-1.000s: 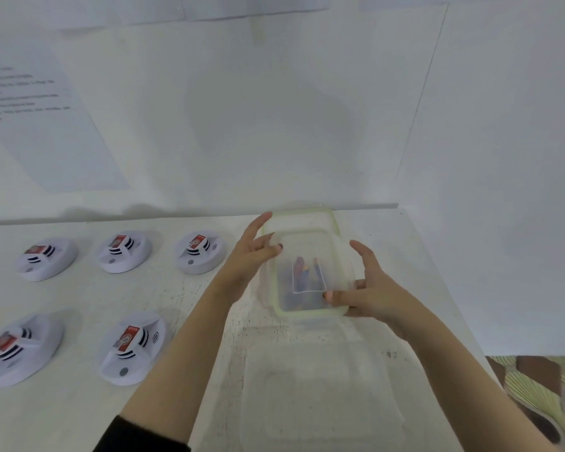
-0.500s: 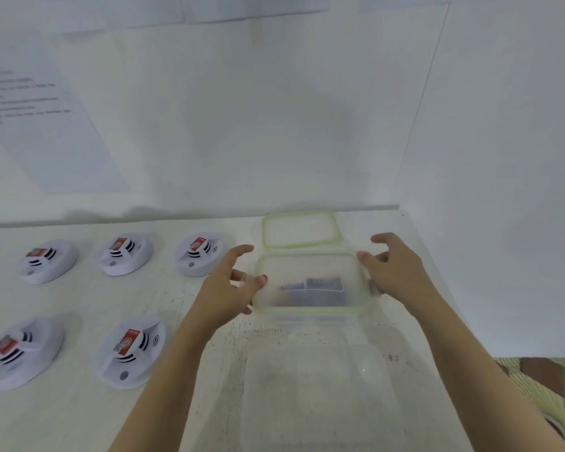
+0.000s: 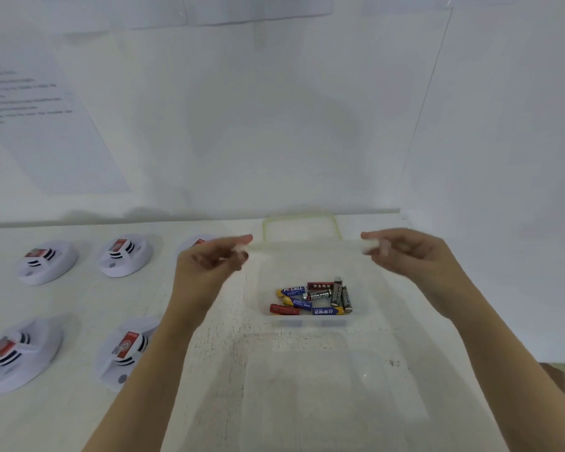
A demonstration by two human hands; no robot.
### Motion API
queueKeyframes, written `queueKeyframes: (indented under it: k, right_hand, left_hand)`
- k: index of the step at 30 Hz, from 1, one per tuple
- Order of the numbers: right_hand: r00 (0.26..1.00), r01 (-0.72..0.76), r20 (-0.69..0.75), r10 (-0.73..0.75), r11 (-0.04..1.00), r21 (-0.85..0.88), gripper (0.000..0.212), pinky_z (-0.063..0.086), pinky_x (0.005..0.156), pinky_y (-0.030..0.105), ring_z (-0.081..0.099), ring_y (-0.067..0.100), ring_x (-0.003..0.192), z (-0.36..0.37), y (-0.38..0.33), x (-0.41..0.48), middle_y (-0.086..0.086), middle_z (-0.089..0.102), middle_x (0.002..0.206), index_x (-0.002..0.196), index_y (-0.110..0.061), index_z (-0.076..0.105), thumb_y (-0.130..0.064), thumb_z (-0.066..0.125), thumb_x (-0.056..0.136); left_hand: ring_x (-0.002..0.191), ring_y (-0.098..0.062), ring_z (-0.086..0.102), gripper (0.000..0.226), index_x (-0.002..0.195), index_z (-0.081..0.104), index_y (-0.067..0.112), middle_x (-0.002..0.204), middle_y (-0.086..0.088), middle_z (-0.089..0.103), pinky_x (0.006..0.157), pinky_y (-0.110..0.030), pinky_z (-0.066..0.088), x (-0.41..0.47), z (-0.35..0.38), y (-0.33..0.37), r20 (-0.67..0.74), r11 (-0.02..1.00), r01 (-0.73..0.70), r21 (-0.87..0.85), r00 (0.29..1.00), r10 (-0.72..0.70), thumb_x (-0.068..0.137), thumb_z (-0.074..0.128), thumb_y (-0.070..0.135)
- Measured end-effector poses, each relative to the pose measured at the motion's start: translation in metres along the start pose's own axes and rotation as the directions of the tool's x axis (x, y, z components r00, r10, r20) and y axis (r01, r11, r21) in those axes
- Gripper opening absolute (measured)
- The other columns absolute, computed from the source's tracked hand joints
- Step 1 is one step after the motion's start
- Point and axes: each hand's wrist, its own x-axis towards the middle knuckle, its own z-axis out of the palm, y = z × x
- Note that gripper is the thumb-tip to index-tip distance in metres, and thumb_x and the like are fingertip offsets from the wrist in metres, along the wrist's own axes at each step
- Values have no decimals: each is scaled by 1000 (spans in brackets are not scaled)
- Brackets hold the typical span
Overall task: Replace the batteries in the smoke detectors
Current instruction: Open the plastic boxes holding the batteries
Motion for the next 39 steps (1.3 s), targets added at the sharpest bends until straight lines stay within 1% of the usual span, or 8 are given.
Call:
queueKeyframes:
  k: [2,5,11,14,20,25,32,39]
  right_hand:
    - [996,27,-82,-31,998,-56,16,55,57,22,66,11,64,7,-7,21,-2,72,78,90,-14,69,-1,59,88]
    - [980,25,-182,-83,953,-303,15,40,37,20,48,5,43,12,-13,59,-1,69,72,90,-26,70,-15,60,91]
    - [952,-211,-292,91,888,-409,21,36,34,15,46,12,47,16,7,128,1,63,63,99,-4,66,-22,64,88]
    - [927,-346,-286,244,851,-396,25,41,45,20,49,13,55,18,30,142,1,59,67,104,3,63,-18,61,90]
    - [901,-421,-269,340,836,-351,40,48,56,21,54,12,63,20,56,134,7,60,91,130,-5,51,-7,56,90]
    - [948,-307,-236,213,807,-504,45,46,97,38,56,24,109,24,52,108,8,53,127,135,-16,47,-17,57,91]
    - [960,-251,-201,195,917,-310,20,48,95,41,63,21,101,28,49,15,-3,67,102,109,-32,58,-21,55,93]
    - [941,-272,-255,224,947,-173,16,47,98,44,63,15,105,39,56,-27,-6,69,107,100,-30,65,-24,51,96]
  left_hand:
    - [59,6,58,20,85,71,16,71,17,72,53,-11,45,18,8,10,-82,994,-71,80,994,77,88,63,-3]
    - [54,10,57,15,100,72,10,79,9,70,51,-7,44,53,16,15,-140,976,-82,203,984,112,91,61,4]
    - [57,-12,56,14,102,67,2,74,-8,63,44,-14,51,115,25,-8,-109,923,287,257,957,-267,89,63,3]
    - [59,-13,56,11,82,66,3,82,-12,62,44,-13,51,126,30,-28,-119,884,386,264,922,-368,85,59,-6]
    - [67,-18,60,31,118,59,-8,95,-20,62,49,-17,55,118,31,-56,-109,850,456,266,890,-443,86,58,-10]
    - [98,-21,60,35,123,60,6,107,-8,63,93,-40,52,88,28,-47,-140,864,338,373,941,-308,88,61,2]
    - [104,-4,62,27,120,62,24,111,8,68,78,-17,47,-9,26,-35,10,923,372,93,927,-375,95,59,15]
    - [113,-4,60,30,128,59,17,125,4,64,96,-21,45,-49,35,-36,-60,920,380,-99,920,-386,99,51,19]
